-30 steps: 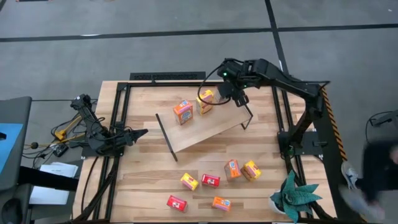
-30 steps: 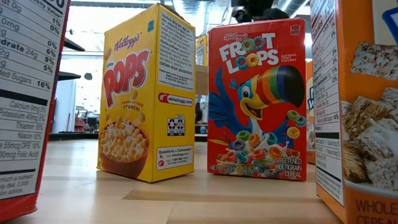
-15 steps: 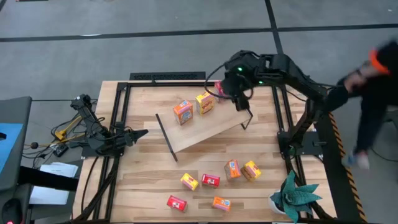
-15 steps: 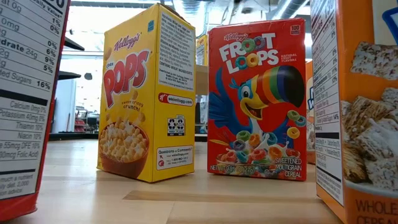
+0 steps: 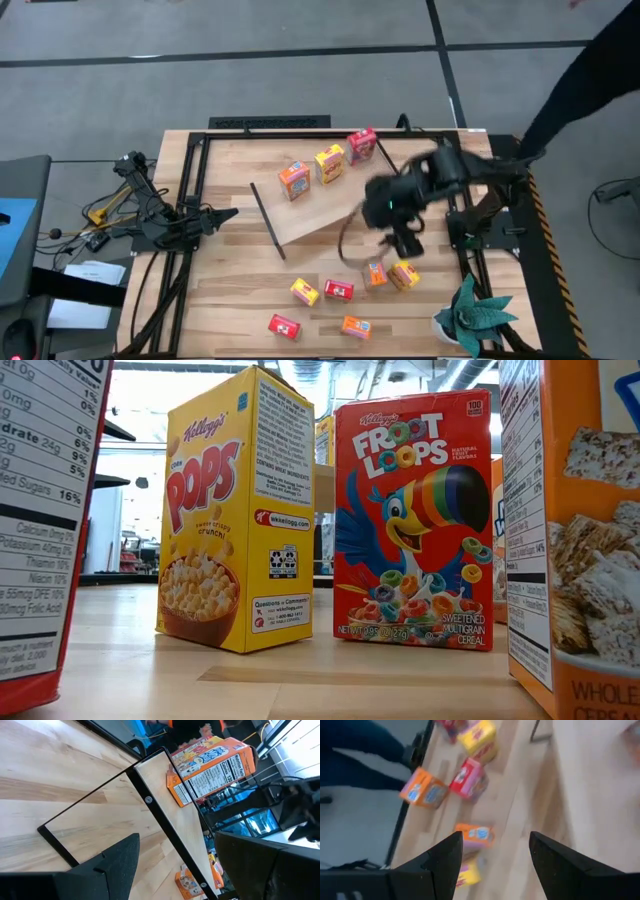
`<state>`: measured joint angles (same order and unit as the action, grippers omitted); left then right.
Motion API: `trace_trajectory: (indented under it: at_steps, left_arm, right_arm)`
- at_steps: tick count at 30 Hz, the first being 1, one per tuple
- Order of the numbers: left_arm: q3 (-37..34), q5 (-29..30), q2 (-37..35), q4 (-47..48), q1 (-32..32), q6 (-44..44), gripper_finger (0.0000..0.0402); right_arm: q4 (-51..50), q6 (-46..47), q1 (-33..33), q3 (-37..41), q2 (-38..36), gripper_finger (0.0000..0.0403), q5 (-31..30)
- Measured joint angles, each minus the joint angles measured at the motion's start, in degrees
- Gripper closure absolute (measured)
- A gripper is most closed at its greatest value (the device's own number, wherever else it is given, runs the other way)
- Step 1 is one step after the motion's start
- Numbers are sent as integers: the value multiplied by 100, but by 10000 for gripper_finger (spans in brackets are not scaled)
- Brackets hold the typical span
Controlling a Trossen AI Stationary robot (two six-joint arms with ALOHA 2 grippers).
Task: Stack cereal on shelf
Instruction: Put the top orange cereal box on the shelf aligned with the other orange cereal box
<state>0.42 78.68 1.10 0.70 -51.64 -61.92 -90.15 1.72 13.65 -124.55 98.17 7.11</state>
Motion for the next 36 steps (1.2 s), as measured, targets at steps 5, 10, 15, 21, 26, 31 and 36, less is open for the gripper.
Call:
trace_trajectory:
  at_steps: [5, 10, 15, 21, 26, 31, 36]
  left_arm:
    - [1, -5, 1, -1, 0, 0, 152]
    - [-1, -208, 1, -47, -1, 18, 152]
    - [-1, -645, 2, -144, -2, 99, 152]
    - [1, -796, 2, -178, -4, 319, 152]
    - [1, -801, 2, -177, -4, 428, 152]
    - [1, -853, 1, -186, -4, 426, 152]
    - [1, -993, 2, -219, -4, 425, 152]
  right_arm:
    - [6, 1988, 877, 541, -7, 148, -1145]
    - [62, 3710, 1634, 1193, 23, 148, -1780]
    - [58, 5305, 1929, 1672, 42, 148, -1871]
    - [18, 6434, 2221, 2092, 39, 145, -1530]
    - [682, 6837, 2482, 2259, 37, 121, -1423]
    - [1668, 7199, 2397, 2427, 36, 102, -1746]
    - [1325, 7782, 2211, 2562, 213, 101, -1891]
